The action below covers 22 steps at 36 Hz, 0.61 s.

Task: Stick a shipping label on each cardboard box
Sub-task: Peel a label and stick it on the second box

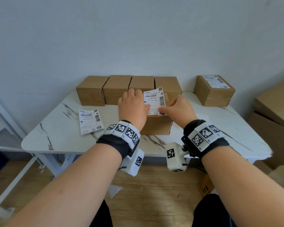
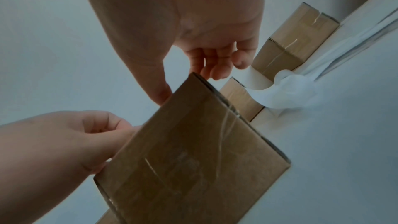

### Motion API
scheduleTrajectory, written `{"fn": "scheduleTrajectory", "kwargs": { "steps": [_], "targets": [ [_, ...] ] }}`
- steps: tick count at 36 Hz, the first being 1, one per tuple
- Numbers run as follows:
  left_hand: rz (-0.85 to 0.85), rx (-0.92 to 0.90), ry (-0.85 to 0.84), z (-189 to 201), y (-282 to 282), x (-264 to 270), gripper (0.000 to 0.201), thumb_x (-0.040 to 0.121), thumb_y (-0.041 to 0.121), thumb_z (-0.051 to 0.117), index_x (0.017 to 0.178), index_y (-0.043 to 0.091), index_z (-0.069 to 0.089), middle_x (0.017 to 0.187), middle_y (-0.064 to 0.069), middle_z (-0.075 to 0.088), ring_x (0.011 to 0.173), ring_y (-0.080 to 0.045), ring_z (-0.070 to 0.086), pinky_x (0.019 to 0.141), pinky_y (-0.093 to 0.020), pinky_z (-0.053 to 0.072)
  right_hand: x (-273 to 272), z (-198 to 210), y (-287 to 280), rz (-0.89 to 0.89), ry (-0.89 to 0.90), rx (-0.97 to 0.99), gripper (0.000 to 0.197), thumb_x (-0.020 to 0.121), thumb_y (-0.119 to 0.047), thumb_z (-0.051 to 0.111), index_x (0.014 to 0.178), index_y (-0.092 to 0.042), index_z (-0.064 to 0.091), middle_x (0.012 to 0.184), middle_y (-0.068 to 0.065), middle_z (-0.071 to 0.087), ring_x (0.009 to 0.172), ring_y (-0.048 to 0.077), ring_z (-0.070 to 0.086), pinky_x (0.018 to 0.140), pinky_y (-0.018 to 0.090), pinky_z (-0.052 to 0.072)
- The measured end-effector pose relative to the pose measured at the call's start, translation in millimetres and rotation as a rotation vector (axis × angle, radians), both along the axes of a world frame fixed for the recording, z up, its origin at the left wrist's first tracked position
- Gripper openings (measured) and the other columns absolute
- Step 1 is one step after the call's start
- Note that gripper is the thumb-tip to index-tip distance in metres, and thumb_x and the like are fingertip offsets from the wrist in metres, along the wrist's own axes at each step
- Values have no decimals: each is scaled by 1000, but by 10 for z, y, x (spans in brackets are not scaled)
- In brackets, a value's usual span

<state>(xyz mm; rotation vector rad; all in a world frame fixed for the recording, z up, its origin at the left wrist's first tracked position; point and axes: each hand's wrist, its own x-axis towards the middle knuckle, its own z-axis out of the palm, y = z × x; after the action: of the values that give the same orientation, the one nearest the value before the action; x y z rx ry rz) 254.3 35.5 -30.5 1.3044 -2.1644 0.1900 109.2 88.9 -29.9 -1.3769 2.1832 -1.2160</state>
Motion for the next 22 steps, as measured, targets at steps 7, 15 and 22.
{"fn": "scheduleTrajectory", "kwargs": {
  "steps": [7,15,22],
  "targets": [
    [-193,-41,-127,1,-23,-1,24,97,22,47,112,26,66,116,4,57,108,-19,44,94,-34,30,-31,-71,15,31,13,-106,24,83,-18,67,102,-18,53,104,6,58,77,11,57,54,16,38],
    [-249,140,-141,25,-109,-28,38,96,15,41,124,33,60,129,8,54,116,-19,42,102,-38,25,-49,-61,-34,93,134,-95,11,88,-29,66,96,-23,71,96,0,46,81,12,48,61,12,35],
    [-275,343,-116,79,-272,-8,41,96,21,36,128,40,53,139,11,45,126,-17,36,105,-42,23,-78,-77,-186,88,154,-46,17,87,-32,64,102,-30,70,110,3,49,90,13,53,59,12,40]
  ]
}}
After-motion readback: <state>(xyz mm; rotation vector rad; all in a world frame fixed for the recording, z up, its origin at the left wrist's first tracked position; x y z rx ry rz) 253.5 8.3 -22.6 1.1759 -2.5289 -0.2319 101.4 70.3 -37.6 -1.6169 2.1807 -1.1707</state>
